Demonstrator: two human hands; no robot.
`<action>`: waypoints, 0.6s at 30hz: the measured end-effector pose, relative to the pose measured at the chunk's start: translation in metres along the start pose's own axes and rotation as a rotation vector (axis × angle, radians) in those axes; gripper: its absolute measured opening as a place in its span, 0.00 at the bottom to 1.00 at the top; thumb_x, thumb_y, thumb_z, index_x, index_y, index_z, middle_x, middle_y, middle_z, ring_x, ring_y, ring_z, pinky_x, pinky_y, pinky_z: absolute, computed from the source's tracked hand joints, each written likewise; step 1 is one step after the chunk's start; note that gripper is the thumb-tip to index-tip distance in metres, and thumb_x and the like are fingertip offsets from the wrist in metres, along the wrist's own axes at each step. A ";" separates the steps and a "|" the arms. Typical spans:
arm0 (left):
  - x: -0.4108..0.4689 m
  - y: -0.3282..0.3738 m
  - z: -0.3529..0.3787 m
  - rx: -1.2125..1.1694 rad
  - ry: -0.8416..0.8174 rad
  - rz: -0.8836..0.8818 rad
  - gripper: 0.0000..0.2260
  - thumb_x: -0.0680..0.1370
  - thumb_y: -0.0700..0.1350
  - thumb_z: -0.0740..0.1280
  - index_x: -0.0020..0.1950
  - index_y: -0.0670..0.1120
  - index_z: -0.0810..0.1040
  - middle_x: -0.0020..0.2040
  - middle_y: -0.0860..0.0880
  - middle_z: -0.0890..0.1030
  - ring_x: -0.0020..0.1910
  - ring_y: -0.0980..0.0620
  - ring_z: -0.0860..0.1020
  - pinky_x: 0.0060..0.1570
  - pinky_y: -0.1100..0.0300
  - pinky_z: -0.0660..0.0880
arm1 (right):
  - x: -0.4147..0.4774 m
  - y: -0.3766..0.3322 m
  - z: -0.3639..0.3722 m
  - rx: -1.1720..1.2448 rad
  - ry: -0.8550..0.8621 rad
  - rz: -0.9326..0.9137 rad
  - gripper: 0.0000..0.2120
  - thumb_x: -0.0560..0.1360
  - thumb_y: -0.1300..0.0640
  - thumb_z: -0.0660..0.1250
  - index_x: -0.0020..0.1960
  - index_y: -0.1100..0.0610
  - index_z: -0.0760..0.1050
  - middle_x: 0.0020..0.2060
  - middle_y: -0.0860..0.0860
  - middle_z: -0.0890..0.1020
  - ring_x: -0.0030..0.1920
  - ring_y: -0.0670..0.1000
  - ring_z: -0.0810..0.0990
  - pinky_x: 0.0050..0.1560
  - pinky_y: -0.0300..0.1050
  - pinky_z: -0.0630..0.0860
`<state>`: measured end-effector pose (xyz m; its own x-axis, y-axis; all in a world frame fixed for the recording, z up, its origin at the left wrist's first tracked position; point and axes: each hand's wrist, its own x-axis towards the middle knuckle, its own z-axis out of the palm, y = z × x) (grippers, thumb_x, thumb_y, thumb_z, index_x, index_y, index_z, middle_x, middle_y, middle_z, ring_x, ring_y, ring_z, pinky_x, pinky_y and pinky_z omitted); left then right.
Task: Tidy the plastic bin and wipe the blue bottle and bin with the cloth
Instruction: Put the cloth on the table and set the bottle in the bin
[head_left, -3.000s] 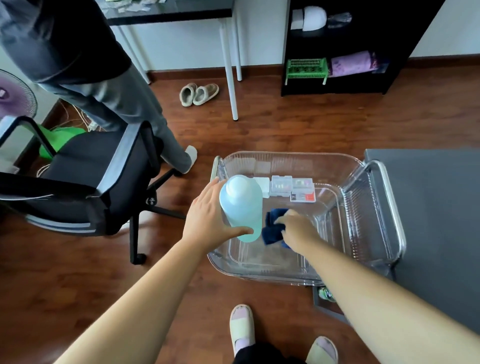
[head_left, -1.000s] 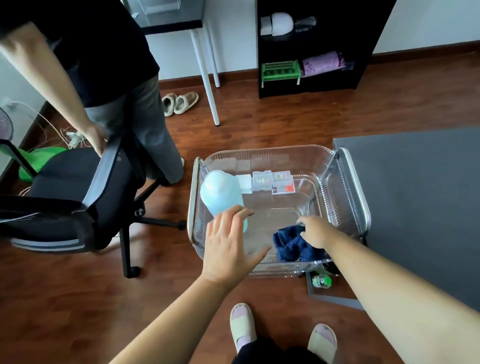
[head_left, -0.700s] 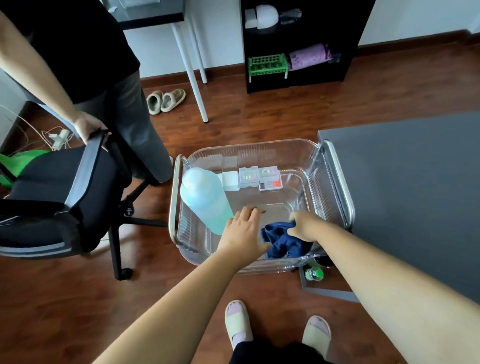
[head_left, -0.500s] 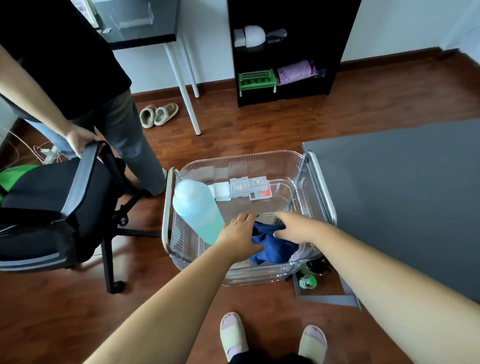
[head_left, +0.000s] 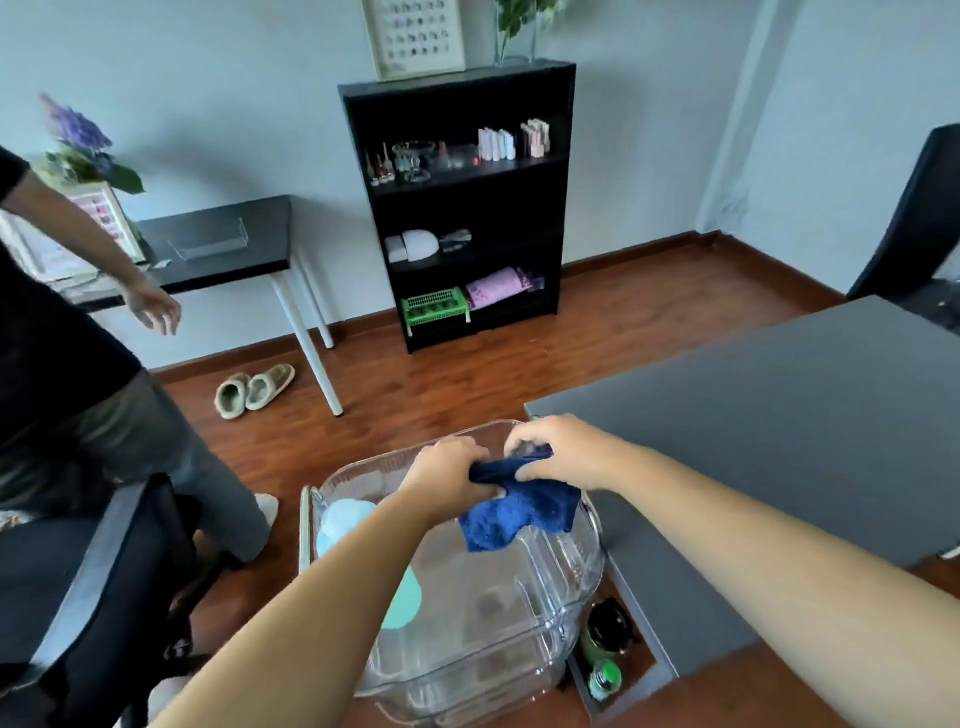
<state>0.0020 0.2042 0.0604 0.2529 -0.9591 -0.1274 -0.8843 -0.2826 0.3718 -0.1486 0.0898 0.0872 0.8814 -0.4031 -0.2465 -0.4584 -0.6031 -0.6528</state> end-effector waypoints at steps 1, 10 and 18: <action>0.004 0.005 -0.010 -0.019 0.006 0.022 0.09 0.71 0.52 0.72 0.42 0.49 0.77 0.41 0.52 0.75 0.45 0.48 0.74 0.42 0.56 0.69 | -0.004 0.000 -0.009 -0.013 0.032 0.012 0.11 0.71 0.53 0.72 0.51 0.43 0.77 0.44 0.43 0.78 0.45 0.48 0.77 0.45 0.43 0.74; 0.037 0.097 -0.069 -0.051 -0.044 0.219 0.07 0.74 0.47 0.69 0.37 0.52 0.76 0.34 0.53 0.77 0.36 0.51 0.75 0.39 0.56 0.73 | -0.066 0.034 -0.081 -0.067 0.318 0.117 0.04 0.74 0.52 0.68 0.40 0.47 0.77 0.36 0.43 0.80 0.41 0.49 0.79 0.41 0.43 0.74; 0.059 0.175 0.006 -0.260 -0.346 0.239 0.08 0.76 0.45 0.68 0.46 0.40 0.79 0.38 0.48 0.78 0.36 0.51 0.75 0.36 0.60 0.71 | -0.139 0.114 -0.123 -0.023 0.011 0.393 0.05 0.74 0.49 0.69 0.47 0.50 0.80 0.47 0.52 0.85 0.46 0.54 0.82 0.47 0.47 0.75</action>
<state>-0.1399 0.0981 0.1124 -0.1289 -0.9478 -0.2918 -0.7631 -0.0931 0.6395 -0.3373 -0.0073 0.1352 0.6372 -0.6135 -0.4665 -0.7630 -0.4165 -0.4944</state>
